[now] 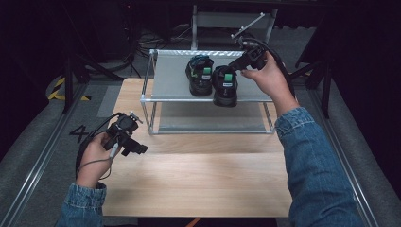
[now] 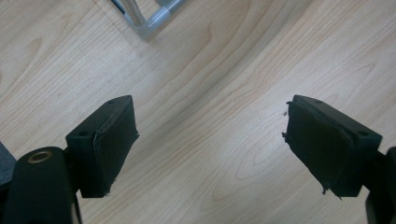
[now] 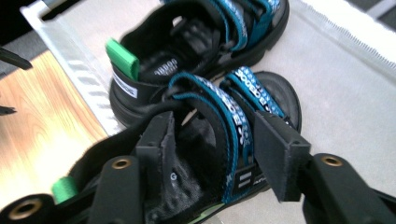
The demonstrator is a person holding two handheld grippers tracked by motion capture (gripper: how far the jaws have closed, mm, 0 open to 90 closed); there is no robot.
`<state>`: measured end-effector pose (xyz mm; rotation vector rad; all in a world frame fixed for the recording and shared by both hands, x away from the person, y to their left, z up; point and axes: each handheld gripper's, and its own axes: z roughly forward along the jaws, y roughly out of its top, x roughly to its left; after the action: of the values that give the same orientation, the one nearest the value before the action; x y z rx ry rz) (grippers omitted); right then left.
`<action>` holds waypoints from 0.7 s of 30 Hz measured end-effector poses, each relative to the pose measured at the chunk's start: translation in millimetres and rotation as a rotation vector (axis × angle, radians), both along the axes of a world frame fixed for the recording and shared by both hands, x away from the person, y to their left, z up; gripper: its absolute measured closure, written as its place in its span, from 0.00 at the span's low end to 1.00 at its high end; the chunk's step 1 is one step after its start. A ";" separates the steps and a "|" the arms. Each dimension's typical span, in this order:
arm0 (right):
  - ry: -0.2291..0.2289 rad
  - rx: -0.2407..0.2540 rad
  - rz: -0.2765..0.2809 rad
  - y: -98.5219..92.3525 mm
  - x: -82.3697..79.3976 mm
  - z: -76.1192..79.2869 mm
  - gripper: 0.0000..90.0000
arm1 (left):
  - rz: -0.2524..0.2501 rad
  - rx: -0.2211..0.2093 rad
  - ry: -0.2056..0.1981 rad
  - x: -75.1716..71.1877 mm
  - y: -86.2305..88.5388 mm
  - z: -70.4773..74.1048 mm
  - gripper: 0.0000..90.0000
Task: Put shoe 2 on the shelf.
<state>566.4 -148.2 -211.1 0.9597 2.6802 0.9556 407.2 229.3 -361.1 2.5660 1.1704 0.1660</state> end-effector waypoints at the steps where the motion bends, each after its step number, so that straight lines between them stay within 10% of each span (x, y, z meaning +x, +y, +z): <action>1: -0.013 0.002 -0.003 -0.7 -1.9 1.7 0.53 | -0.002 0.002 0.001 0.6 -0.7 0.5 0.19; 12: -0.101 0.058 0.015 -12.3 -51.8 32.5 0.53 | -0.024 0.004 0.016 9.3 -11.7 -0.5 0.19; 21: -0.107 0.107 0.080 -16.1 -102.3 24.6 0.61 | -0.033 0.000 0.021 13.1 -18.5 -1.7 0.19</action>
<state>464.1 -164.3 -186.4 0.8015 2.6190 1.1432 420.3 210.8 -362.8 2.5920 1.1349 0.1315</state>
